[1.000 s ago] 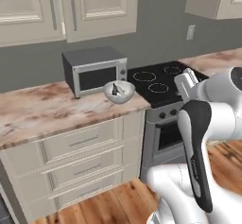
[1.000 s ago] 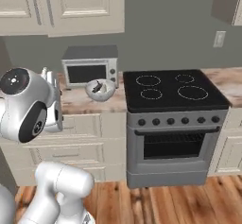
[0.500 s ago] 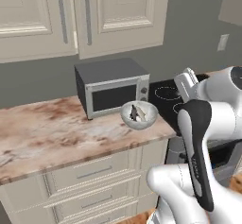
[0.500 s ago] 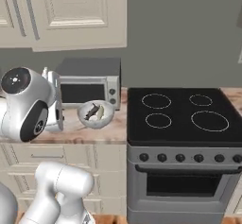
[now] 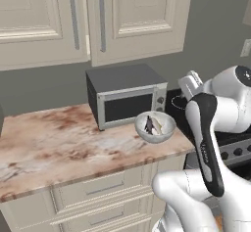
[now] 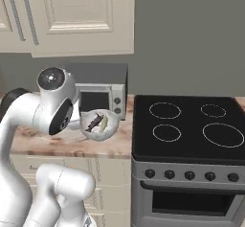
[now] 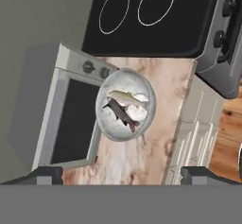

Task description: Place the bowl with the eggplant and avocado on the second highest shelf of the fridge. Place the bowl with the fishs on the top shelf of the fridge.

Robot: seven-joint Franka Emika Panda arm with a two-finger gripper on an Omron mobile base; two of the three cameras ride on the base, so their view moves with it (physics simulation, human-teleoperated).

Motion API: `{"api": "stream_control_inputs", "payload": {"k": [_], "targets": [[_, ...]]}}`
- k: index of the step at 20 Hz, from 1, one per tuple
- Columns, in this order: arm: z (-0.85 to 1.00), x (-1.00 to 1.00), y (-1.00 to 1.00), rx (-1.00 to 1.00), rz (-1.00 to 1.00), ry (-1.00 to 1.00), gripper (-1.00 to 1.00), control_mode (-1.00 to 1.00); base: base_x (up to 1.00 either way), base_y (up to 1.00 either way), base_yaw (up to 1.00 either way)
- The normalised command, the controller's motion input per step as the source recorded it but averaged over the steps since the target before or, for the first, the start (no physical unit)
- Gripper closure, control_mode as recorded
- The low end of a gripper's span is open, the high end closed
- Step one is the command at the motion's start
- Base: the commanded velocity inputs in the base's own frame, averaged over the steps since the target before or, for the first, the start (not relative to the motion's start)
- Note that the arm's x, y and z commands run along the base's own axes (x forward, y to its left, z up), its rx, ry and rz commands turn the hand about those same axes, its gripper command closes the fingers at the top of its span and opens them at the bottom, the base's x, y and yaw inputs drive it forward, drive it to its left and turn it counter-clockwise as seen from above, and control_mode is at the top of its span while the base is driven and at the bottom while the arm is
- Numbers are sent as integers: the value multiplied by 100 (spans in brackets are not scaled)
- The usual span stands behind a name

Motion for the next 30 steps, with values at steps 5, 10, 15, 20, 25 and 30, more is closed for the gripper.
{"api": "stream_control_inputs", "payload": {"k": [5,10,15,20,25,30], "targets": [[-92,85,-52,0,34,24,-100,-100,0,0,0],[-68,83,-48,0,29,24,-100,-100,0,0,0],[-42,47,-19,0,10,4,-100,-100,0,0,0],[-71,16,0,-7,6,0,-100,-100,0,0,0],[-56,35,0,-4,4,0,-100,-100,0,0,0],[-47,45,0,-2,1,0,-100,-100,0,0,0]]}}
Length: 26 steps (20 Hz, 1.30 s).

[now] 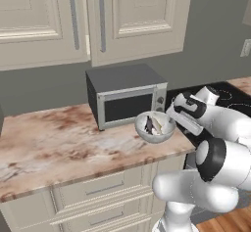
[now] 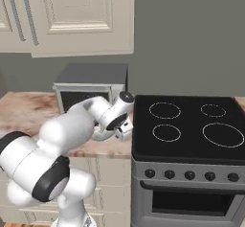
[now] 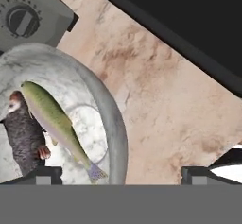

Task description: Place the bowl with the eggplant and avocado on the second highest shelf of the fridge. Place the bowl with the fishs on the top shelf of the fridge.

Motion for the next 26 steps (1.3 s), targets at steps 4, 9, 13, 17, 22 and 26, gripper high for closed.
{"api": "stream_control_inputs", "payload": {"k": [4,9,13,17,22,26], "targets": [[-42,51,0,0,0,0,-100,-100,0,0,0],[-40,26,1,-1,1,0,100,-100,0,0,0],[-9,1,0,-1,1,0,100,-100,0,0,0],[0,0,0,0,0,0,100,-100,0,0,0],[4,-8,3,0,0,-1,100,-100,0,0,0],[43,-26,21,-1,0,-4,100,-100,0,0,0]]}}
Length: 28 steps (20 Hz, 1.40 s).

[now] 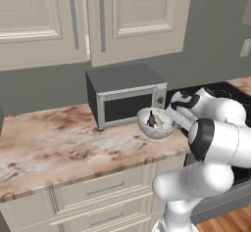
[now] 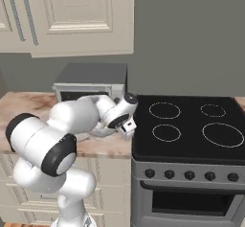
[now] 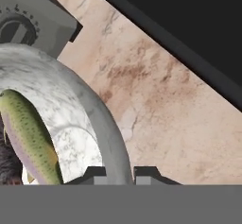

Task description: Place the bowl with the eggplant and avocado on the second highest shelf of the fridge. Place the bowl with the fishs on the top shelf of the fridge.

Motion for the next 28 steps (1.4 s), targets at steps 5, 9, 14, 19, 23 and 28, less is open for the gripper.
{"api": "stream_control_inputs", "payload": {"k": [5,9,14,19,23,28], "targets": [[90,-67,17,0,0,-6,100,-100,0,0,0],[100,-93,22,0,0,-14,100,-100,0,0,0],[98,-94,34,-6,-2,-18,100,-100,0,0,0],[64,-75,52,-6,-2,-7,100,-100,0,0,0],[15,-13,25,-2,-1,0,100,-100,0,0,0],[0,0,0,0,0,0,100,100,-57,7,17]]}}
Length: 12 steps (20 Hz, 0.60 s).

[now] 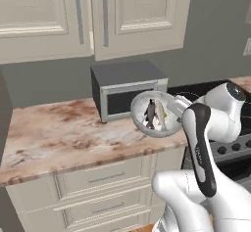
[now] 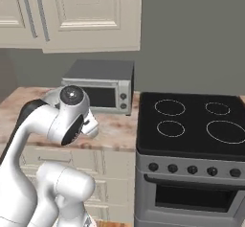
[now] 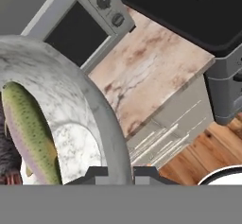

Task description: Place the bowl with the eggplant and avocado on the second highest shelf of the fridge. Place the bowl with the fishs on the top shelf of the fridge.

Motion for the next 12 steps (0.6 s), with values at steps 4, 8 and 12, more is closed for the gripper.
{"api": "stream_control_inputs", "payload": {"k": [4,8,12], "targets": [[0,0,0,0,0,0,100,100,-100,20,58],[0,0,0,0,0,0,100,100,-100,23,67],[0,0,0,0,0,0,100,100,-87,56,69]]}}
